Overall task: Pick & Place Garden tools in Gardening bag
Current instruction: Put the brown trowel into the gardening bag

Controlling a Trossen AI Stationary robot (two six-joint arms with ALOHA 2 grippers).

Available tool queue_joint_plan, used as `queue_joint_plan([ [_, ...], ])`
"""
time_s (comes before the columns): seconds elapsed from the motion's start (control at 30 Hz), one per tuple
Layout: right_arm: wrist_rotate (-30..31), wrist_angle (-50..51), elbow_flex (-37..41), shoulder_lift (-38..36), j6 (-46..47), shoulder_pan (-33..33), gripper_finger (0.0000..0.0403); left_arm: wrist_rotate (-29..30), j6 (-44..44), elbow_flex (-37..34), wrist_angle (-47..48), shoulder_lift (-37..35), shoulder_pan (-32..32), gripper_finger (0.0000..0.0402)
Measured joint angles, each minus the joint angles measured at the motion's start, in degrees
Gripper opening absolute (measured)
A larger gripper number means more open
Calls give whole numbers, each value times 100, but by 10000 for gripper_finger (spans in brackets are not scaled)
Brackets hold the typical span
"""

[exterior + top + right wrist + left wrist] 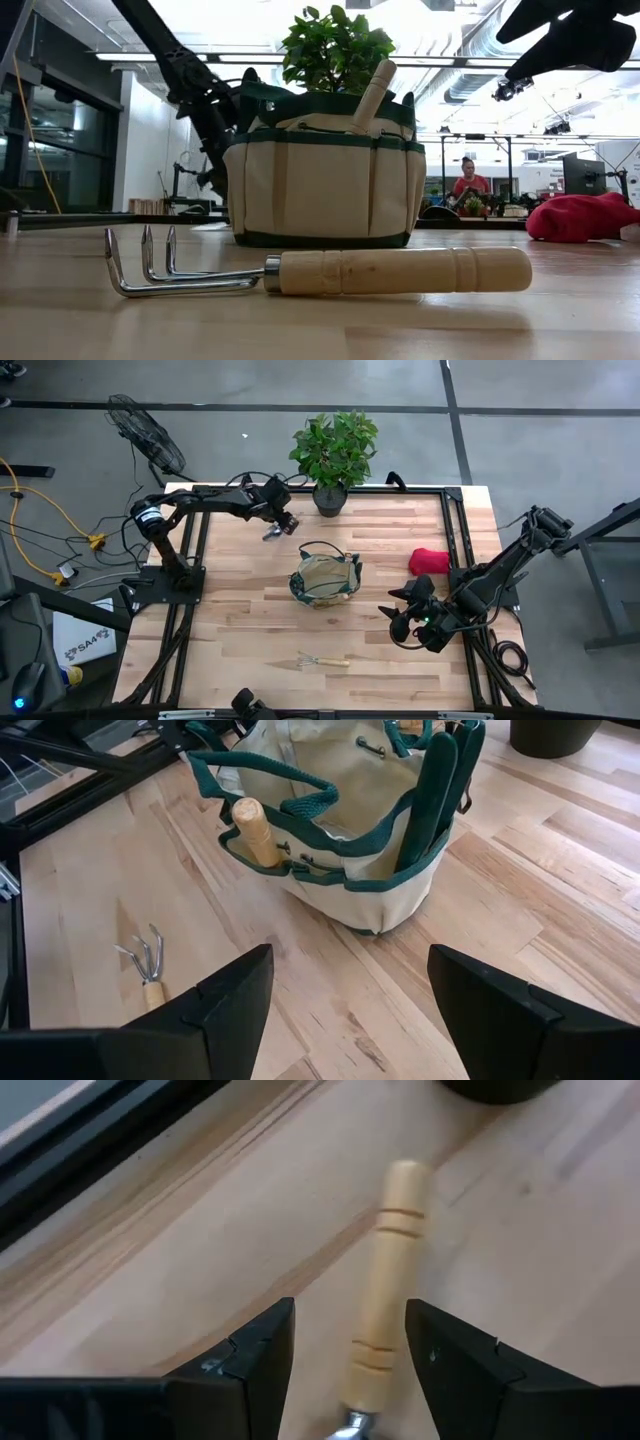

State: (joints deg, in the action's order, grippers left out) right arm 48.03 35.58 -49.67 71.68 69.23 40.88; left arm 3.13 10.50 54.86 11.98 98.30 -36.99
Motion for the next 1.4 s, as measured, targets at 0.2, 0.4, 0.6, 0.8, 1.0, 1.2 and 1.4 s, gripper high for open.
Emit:
queue_joint_plan([
  [0.2, 0, 1, 0, 0, 0, 0, 259, 123, -487, 400, 529, -2, 104, 186],
  [0.4, 0, -12, 0, 0, 15, 0, 259, 464, -805, 456, 484, -2, 365, 186],
  [0.6, -9, -56, 0, 0, 15, -2, 259, 506, -1086, 456, 492, 76, 481, 186],
  [0.8, -15, -71, 0, 0, 17, -2, 259, 649, -1036, 456, 486, 232, 474, 186],
  [1.0, -7, -69, 0, 0, 11, -14, 259, 620, -1040, 454, 455, 232, 474, 186],
  [1.2, -4, -70, 0, 0, 15, -15, 259, 369, -1225, 456, 444, 234, 476, 186],
  [1.4, -2, -71, 0, 0, 15, -17, 259, 357, -1227, 455, 447, 234, 474, 186],
])
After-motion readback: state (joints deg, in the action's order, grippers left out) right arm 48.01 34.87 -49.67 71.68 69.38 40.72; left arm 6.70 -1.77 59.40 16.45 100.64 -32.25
